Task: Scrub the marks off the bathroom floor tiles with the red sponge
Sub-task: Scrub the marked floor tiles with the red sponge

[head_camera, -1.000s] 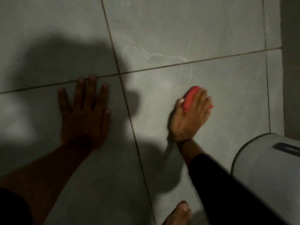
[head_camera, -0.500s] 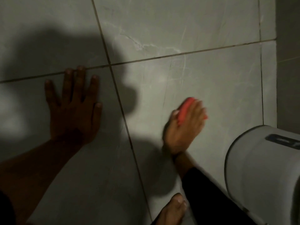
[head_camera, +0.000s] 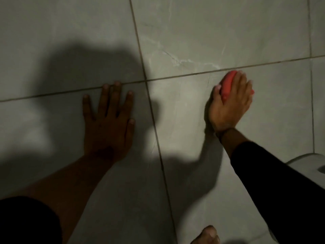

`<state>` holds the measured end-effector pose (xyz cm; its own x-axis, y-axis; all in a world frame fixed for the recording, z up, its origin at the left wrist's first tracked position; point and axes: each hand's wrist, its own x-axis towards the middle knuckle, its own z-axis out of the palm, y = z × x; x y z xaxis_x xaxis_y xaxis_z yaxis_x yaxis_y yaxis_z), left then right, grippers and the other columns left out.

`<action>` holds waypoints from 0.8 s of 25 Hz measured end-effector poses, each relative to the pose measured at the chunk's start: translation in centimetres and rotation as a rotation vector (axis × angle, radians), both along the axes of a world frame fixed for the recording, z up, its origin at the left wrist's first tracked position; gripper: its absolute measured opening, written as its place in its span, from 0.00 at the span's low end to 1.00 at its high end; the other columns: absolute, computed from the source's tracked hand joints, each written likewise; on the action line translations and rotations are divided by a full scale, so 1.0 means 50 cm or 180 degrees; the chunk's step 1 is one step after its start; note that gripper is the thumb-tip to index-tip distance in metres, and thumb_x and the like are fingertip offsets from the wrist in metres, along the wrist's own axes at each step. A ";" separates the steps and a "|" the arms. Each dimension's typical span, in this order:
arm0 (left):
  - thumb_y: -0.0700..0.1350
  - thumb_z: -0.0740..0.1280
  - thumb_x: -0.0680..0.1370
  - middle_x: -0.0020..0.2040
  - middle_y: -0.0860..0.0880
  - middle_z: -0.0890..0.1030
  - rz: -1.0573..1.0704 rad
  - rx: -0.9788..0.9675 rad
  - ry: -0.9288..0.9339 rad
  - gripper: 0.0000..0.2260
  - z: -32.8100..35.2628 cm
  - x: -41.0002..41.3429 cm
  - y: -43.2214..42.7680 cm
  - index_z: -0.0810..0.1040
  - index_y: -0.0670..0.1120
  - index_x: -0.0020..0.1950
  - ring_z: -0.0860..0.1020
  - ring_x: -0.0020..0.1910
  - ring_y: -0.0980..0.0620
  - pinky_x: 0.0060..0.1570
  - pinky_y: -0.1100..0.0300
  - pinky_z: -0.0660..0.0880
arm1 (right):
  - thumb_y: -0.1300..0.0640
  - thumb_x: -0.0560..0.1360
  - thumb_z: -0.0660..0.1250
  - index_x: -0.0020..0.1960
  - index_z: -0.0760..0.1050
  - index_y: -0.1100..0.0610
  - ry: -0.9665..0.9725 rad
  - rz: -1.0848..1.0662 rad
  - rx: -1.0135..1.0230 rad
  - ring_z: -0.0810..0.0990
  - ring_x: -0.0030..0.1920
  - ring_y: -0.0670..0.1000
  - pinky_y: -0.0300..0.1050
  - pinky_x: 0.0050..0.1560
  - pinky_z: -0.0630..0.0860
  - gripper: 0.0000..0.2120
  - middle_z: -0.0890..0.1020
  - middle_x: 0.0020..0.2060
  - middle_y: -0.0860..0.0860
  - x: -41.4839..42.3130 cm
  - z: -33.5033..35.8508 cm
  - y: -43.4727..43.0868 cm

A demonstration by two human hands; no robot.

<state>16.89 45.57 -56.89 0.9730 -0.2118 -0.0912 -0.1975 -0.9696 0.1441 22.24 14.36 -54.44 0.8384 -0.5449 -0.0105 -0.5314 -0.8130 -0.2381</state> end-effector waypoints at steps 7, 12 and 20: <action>0.56 0.53 0.84 0.90 0.42 0.54 -0.0028 -0.0138 0.0052 0.32 0.003 0.013 -0.004 0.55 0.51 0.89 0.53 0.89 0.38 0.82 0.26 0.47 | 0.46 0.86 0.61 0.86 0.61 0.52 0.0308 0.3267 -0.0143 0.61 0.86 0.63 0.66 0.88 0.51 0.30 0.67 0.83 0.57 -0.244 -0.008 0.221; 0.56 0.50 0.85 0.90 0.42 0.51 -0.0078 -0.0028 0.0039 0.32 -0.001 0.000 -0.002 0.52 0.51 0.89 0.52 0.89 0.37 0.82 0.26 0.46 | 0.47 0.86 0.54 0.83 0.65 0.61 0.0979 0.2089 -0.0346 0.65 0.82 0.68 0.75 0.81 0.60 0.30 0.66 0.82 0.64 -0.426 0.013 -0.034; 0.57 0.52 0.85 0.90 0.41 0.51 -0.0195 0.0158 0.0382 0.32 0.036 0.004 -0.013 0.52 0.51 0.89 0.51 0.89 0.36 0.82 0.26 0.46 | 0.42 0.81 0.57 0.87 0.59 0.56 0.0347 0.0574 0.0233 0.55 0.88 0.63 0.61 0.86 0.51 0.37 0.61 0.87 0.57 -0.122 0.018 0.075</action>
<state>17.10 44.90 -55.11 0.9399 -0.2629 -0.2180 -0.2409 -0.9628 0.1223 16.17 18.10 -53.57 0.9140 -0.3807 -0.1405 -0.4048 -0.8799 -0.2490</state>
